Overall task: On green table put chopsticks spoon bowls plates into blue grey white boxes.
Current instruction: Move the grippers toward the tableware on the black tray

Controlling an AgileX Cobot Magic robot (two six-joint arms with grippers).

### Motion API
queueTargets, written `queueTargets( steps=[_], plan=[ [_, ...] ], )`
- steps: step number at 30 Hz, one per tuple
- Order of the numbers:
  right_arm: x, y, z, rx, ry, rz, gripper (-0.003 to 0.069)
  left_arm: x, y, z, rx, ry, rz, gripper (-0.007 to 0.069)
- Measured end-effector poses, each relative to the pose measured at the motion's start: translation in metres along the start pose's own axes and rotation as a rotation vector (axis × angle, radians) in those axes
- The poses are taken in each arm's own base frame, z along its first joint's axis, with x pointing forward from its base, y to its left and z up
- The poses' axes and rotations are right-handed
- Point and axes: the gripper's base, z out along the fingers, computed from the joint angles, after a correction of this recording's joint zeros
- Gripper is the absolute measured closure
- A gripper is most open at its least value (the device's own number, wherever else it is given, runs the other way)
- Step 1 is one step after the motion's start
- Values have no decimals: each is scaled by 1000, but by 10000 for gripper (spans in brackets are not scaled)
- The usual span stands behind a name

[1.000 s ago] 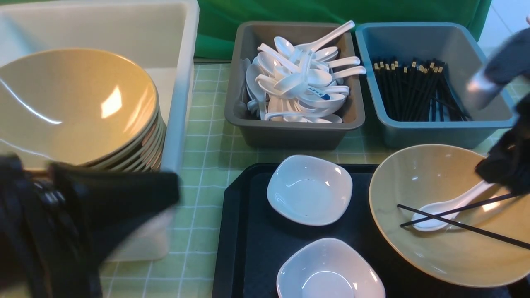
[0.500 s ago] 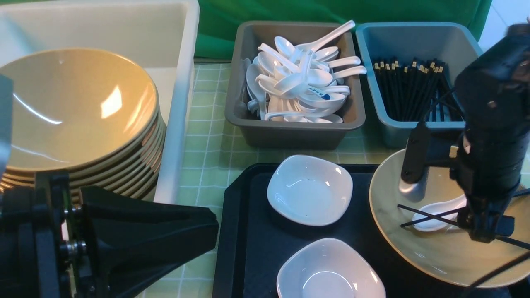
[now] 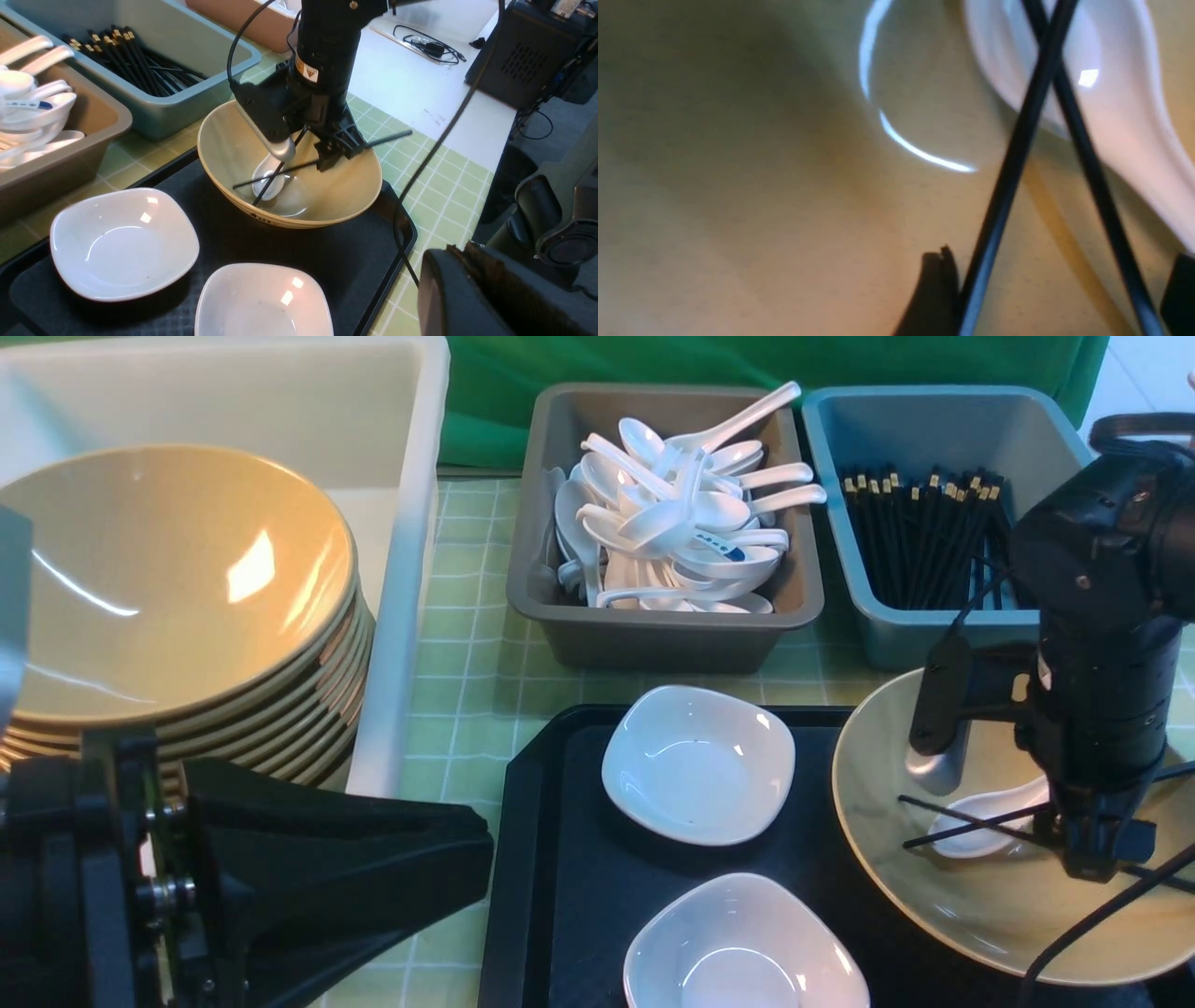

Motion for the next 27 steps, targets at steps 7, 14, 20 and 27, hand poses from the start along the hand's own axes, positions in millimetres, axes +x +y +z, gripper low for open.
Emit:
queueTargets(
  steps=[7, 14, 20, 27],
  plan=[
    [11, -12, 5, -16, -2, 59, 162, 1, -1, 0, 10, 13, 0, 627],
    [13, -12, 6, -44, -4, 46, 248, 2, -1, 0, 13, 17, -8, 627],
    [13, -11, 6, -49, -5, 30, 456, 4, -3, 0, 29, 39, -8, 627],
    [14, -10, 6, -61, 8, -7, 596, 5, -4, 0, 39, 51, -8, 627]
  ],
)
